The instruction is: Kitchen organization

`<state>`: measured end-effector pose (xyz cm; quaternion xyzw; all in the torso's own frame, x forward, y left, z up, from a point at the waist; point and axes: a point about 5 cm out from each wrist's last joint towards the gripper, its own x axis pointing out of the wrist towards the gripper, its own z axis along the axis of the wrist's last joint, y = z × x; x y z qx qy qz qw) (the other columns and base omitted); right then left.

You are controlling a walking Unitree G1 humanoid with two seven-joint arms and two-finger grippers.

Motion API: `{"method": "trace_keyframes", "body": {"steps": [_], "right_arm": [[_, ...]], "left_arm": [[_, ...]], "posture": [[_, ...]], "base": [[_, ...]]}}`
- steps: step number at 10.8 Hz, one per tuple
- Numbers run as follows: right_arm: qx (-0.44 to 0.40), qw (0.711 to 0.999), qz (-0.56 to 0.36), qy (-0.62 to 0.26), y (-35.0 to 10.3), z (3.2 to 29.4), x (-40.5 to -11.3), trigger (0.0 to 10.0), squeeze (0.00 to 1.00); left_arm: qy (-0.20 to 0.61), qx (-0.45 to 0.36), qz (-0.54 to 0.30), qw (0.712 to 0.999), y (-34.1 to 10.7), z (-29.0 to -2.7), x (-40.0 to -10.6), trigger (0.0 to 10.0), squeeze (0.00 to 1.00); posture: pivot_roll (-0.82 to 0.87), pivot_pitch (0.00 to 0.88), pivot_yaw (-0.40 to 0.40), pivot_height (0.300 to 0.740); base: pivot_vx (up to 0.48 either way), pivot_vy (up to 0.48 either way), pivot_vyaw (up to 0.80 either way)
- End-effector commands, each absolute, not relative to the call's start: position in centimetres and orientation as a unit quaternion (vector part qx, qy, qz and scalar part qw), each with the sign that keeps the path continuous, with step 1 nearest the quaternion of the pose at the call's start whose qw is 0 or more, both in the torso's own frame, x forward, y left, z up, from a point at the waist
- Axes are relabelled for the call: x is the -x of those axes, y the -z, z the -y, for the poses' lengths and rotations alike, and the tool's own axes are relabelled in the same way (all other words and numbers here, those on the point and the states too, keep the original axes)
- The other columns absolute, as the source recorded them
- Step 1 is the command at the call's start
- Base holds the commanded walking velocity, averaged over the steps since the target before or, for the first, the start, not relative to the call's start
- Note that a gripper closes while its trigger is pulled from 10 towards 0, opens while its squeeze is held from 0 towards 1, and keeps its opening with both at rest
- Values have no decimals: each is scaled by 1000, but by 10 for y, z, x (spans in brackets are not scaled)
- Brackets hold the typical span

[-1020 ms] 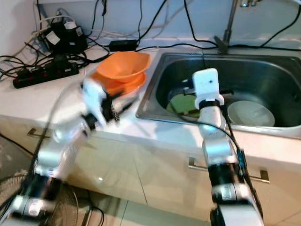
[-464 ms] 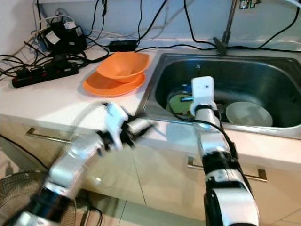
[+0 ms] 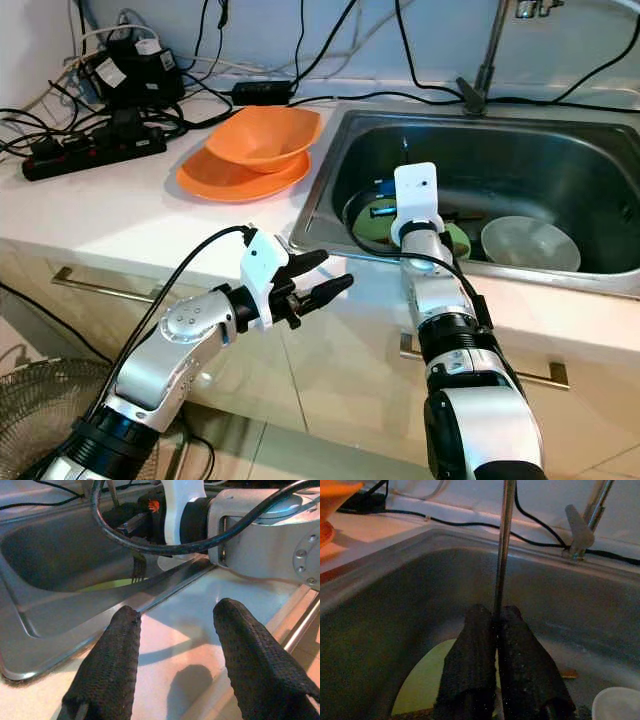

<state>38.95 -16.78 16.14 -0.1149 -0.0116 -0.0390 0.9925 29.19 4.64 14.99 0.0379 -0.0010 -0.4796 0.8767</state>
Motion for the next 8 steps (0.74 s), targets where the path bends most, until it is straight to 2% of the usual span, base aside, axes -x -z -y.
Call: {"method": "trace_keyframes", "body": {"steps": [1,2,3,4,8], "right_arm": [[106,993,28,32,-170,162,-393,10000,1000],[105,993,30,32,-170,160,-393,10000,1000],[106,993,32,32,-171,160,-393,10000,557],[108,993,35,32,-171,159,-394,10000,0],[126,983,125,41,-202,158,-391,10000,0]], "left_arm": [[477,-46,-3,878,-149,-48,-291,10000,0],[473,-47,-4,880,-149,-48,-292,10000,0],[473,-47,-5,880,-149,-48,-292,10000,0],[473,-47,-5,880,-149,-48,-292,10000,0],[452,-53,10,890,-153,-49,-298,10000,0]], "posture": [[57,92,95,740],[57,95,95,740],[57,96,96,740],[55,94,98,740],[45,89,105,740]], "base": [[0,0,0],[0,0,0],[0,0,0],[0,0,0],[0,0,0]]}}
